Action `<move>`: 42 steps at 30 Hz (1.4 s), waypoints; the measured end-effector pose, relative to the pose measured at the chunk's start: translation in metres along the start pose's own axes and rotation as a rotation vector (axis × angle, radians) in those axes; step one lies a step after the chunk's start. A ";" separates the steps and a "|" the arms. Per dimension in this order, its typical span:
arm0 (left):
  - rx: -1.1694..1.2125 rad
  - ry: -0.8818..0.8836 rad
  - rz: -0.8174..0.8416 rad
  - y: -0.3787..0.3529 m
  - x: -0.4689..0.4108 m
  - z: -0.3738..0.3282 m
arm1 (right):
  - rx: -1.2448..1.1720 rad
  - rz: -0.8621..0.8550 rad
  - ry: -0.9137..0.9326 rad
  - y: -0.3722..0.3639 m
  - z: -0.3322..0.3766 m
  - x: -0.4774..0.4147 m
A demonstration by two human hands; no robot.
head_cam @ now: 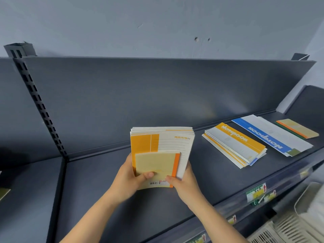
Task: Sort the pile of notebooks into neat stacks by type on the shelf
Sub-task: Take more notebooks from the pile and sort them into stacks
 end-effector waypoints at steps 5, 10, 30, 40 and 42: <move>0.149 0.075 -0.076 -0.009 -0.006 -0.022 | -0.055 -0.045 -0.013 0.023 0.020 0.007; 0.462 0.199 -0.046 -0.053 -0.023 -0.059 | -0.183 0.006 0.014 0.075 0.046 0.004; 0.439 0.470 -0.292 -0.293 -0.119 -0.082 | -0.089 0.073 -0.143 0.334 -0.013 -0.053; -0.113 0.490 -0.214 -0.293 -0.180 -0.069 | 0.262 -0.026 -0.151 0.364 -0.024 -0.120; -0.307 0.596 -0.113 -0.292 -0.180 -0.045 | 0.356 -0.013 -0.199 0.361 -0.041 -0.124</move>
Point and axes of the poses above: each hand's wrist, its own x-axis away from the middle knuckle, its own y-axis out of the back of the hand, z = x × y, the point moved 7 cm from there along -x, towards the middle knuckle, and after that the axes turned 2 degrees about -y, right-handed, at the moved point
